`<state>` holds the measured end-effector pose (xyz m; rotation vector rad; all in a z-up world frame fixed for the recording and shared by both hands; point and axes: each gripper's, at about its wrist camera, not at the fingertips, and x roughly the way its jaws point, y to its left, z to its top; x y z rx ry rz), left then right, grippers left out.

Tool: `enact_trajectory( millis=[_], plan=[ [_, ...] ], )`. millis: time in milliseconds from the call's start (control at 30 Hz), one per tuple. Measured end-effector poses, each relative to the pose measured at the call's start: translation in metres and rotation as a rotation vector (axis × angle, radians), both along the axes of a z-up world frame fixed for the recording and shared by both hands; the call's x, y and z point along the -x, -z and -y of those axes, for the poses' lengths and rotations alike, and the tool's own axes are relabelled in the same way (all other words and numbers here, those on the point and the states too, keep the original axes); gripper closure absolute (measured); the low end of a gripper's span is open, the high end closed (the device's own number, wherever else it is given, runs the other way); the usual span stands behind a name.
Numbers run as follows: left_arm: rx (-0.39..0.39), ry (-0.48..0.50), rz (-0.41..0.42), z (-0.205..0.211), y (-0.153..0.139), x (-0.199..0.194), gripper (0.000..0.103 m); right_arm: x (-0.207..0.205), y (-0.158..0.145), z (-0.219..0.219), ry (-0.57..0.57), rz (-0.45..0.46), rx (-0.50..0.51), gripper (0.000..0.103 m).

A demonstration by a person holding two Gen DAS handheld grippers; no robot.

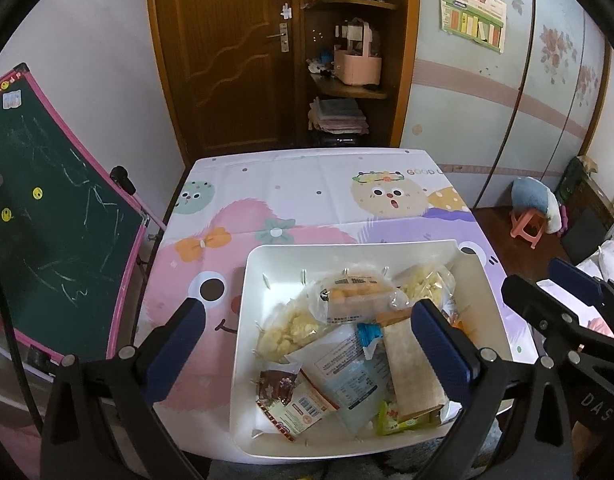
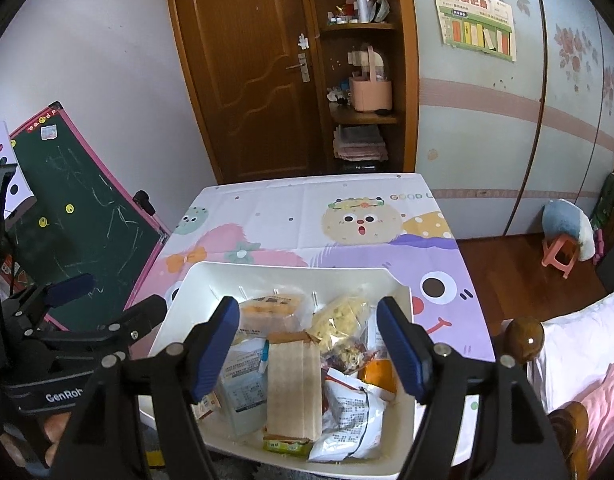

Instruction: Organize snacks

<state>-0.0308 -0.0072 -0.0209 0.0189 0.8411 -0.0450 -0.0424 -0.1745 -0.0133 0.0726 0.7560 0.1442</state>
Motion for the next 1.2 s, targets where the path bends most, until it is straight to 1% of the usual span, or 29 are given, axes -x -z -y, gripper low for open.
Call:
enact_trajectory(
  millis=[467,1200],
  plan=[
    [-0.002,-0.009,-0.033,0.001,0.008,-0.005,0.001,-0.002,0.008,0.001,0.003,-0.025,-0.011,0.031],
    [0.001,-0.012,-0.056,0.000,0.016,-0.006,0.001,-0.006,0.016,0.000,0.000,-0.049,-0.019,0.031]
  ],
)
